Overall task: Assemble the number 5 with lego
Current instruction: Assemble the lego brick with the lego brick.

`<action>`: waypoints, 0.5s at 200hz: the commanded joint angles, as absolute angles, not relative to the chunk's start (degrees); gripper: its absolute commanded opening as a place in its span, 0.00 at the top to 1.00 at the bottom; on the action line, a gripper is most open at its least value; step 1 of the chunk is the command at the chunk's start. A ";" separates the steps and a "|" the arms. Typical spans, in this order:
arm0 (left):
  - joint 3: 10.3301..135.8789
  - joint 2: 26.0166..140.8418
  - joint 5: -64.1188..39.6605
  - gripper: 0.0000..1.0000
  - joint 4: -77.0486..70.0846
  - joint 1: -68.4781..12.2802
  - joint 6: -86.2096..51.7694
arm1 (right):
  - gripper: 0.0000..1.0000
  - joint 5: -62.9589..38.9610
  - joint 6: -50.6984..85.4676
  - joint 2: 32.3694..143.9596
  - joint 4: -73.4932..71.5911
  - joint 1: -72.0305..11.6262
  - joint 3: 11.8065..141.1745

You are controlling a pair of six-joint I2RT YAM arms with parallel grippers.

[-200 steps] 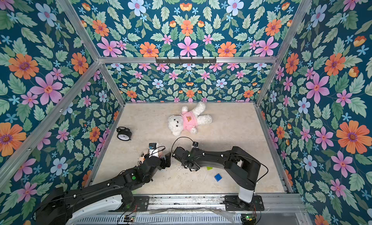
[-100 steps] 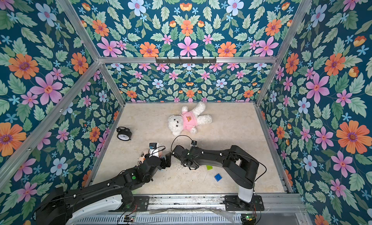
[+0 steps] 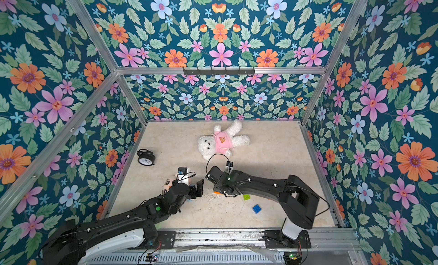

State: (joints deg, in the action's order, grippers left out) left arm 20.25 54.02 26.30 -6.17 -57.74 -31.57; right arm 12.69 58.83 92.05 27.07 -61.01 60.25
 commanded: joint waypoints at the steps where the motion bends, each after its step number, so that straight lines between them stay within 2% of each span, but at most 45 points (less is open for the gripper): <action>1: 23.08 58.05 19.44 0.02 -9.37 -57.69 -28.40 | 0.48 8.74 58.91 87.90 18.42 -59.02 55.46; 21: 27.50 65.27 16.07 0.01 -6.69 -57.73 -28.78 | 0.57 5.56 59.66 85.22 13.58 -56.33 49.74; 51: 34.40 75.12 11.78 0.01 -0.40 -57.70 -30.36 | 0.55 1.35 58.99 83.16 9.35 -53.79 44.70; 100: 34.95 76.74 2.32 0.01 -0.83 -55.19 -31.70 | 0.57 -1.83 58.51 82.87 6.55 -52.21 40.79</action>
